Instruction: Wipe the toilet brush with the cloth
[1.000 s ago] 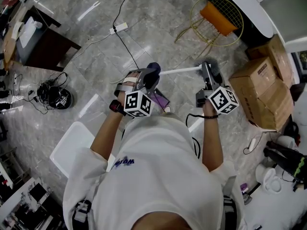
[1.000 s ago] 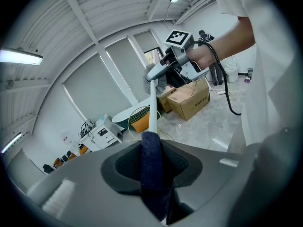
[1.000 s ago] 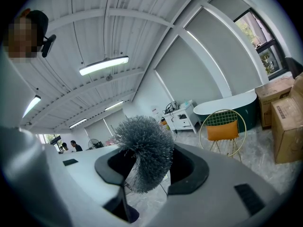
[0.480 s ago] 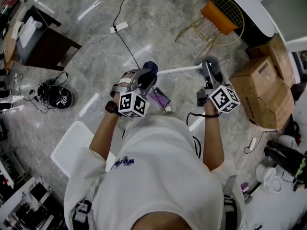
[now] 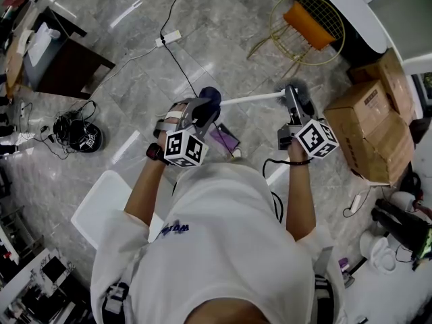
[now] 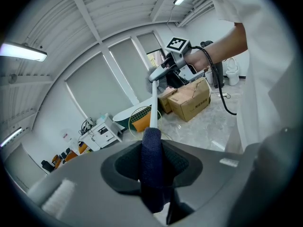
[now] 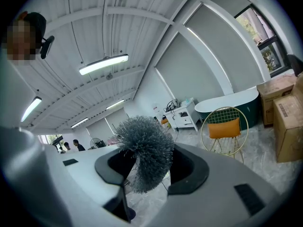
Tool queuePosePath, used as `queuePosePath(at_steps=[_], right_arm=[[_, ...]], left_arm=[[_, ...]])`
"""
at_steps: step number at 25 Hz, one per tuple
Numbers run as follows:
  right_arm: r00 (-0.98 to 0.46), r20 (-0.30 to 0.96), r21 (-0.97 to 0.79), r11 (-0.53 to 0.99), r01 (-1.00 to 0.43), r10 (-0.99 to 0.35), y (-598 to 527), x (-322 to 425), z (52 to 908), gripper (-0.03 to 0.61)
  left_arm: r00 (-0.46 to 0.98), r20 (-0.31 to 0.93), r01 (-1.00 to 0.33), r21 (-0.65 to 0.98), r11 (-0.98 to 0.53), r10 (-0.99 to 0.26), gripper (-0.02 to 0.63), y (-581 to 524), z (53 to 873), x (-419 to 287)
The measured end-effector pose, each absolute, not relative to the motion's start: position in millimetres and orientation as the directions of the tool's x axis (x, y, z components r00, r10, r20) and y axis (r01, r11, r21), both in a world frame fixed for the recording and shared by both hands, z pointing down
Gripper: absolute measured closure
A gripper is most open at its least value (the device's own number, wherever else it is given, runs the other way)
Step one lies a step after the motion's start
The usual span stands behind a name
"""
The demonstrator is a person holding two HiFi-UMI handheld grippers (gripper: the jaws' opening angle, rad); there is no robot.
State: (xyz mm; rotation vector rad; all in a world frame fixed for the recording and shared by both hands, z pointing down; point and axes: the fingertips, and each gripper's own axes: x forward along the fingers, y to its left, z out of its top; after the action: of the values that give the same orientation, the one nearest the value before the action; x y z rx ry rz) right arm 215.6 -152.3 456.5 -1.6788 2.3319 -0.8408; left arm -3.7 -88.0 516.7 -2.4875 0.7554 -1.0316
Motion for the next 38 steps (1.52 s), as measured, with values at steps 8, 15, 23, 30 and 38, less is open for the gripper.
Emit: queuePosePath(at_steps=[8, 15, 23, 30, 38], right_arm=[[-0.351, 0.209, -0.516, 0.203, -0.833, -0.913, -154, 222, 455, 0.373], [-0.352, 0.212, -0.510, 0.204, -0.836, -0.912, -152, 223, 456, 0.373], [-0.322, 0.203, -0.494, 0.187, -0.849, -0.925, -146, 232, 448, 0.373], [-0.305, 0.198, -0.480, 0.179, -0.859, -0.932, -145, 242, 443, 0.373], [-0.270, 0.206, -0.518, 0.130, -0.846, -0.941, -139, 261, 451, 0.371]], left_arm=[[0.593, 0.549, -0.350, -0.483, -0.802, -0.589, 0.508, -90, 517, -9], [0.587, 0.551, -0.348, -0.491, -0.799, -0.594, 0.510, -88, 520, -14], [0.599, 0.538, -0.372, -0.468, -0.801, -0.593, 0.511, -88, 518, -13], [0.605, 0.536, -0.381, -0.454, -0.806, -0.588, 0.512, -90, 519, -7], [0.543, 0.553, -0.453, -0.441, -0.775, -0.632, 0.557, -97, 525, -20]])
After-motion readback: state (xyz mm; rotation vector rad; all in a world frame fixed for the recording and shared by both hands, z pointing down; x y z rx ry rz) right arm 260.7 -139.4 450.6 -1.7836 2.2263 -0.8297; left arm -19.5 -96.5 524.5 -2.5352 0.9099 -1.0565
